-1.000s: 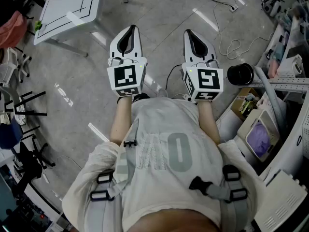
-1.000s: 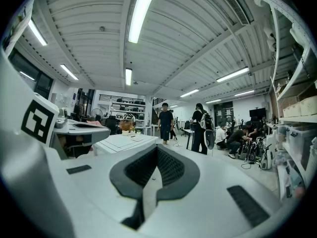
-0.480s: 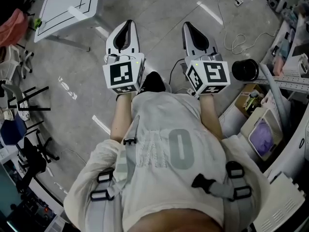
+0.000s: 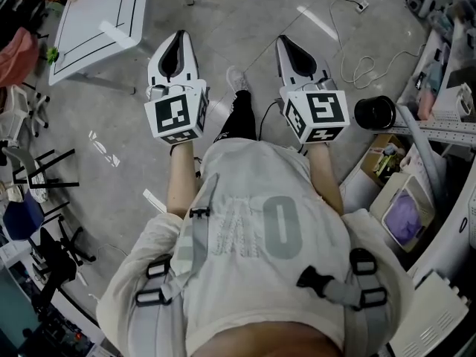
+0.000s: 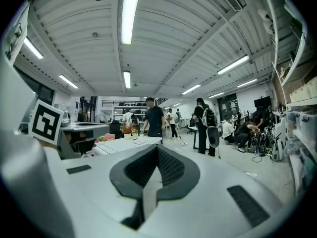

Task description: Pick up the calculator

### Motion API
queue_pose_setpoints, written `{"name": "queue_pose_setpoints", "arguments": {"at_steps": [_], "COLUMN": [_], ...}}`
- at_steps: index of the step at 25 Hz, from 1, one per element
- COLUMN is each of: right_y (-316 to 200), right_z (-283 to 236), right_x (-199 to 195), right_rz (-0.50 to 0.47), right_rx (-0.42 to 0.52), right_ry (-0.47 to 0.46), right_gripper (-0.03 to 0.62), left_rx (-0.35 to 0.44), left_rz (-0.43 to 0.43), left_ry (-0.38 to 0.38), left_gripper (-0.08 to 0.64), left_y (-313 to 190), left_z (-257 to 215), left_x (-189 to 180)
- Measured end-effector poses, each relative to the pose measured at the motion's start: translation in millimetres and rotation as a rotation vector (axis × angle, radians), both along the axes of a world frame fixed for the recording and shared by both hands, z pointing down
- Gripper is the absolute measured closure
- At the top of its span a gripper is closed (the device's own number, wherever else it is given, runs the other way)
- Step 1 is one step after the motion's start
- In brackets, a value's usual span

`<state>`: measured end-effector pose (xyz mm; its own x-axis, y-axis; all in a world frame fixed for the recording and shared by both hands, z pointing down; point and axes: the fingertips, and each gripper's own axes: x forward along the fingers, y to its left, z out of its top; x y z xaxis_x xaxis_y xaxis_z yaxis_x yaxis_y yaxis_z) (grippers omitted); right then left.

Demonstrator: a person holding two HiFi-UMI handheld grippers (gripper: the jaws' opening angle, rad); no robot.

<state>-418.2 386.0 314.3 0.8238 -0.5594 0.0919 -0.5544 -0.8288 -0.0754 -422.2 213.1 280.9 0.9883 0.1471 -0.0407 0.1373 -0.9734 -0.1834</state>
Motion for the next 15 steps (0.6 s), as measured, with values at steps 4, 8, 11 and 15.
{"name": "queue_pose_setpoints", "arguments": {"at_steps": [4, 8, 11, 15], "right_y": [9, 8, 0, -20], "right_z": [-15, -31, -32, -24], "right_x": [42, 90, 124, 171], "right_rz": [0.009, 0.011, -0.013, -0.057], "right_rx": [0.024, 0.034, 0.026, 0.013], "right_ry": [0.058, 0.106, 0.101, 0.063], "right_gripper": [0.584, 0.584, 0.584, 0.584], "left_rx": [0.018, 0.023, 0.012, -0.01], "left_rz": [0.02, 0.006, -0.004, -0.028], "left_ry": [0.026, 0.047, 0.069, 0.051], "left_gripper": [0.54, 0.54, 0.54, 0.54], "left_y": [-5, -14, -19, -33], "left_z": [-3, -10, -20, -19], "left_x": [38, 84, 116, 162]}}
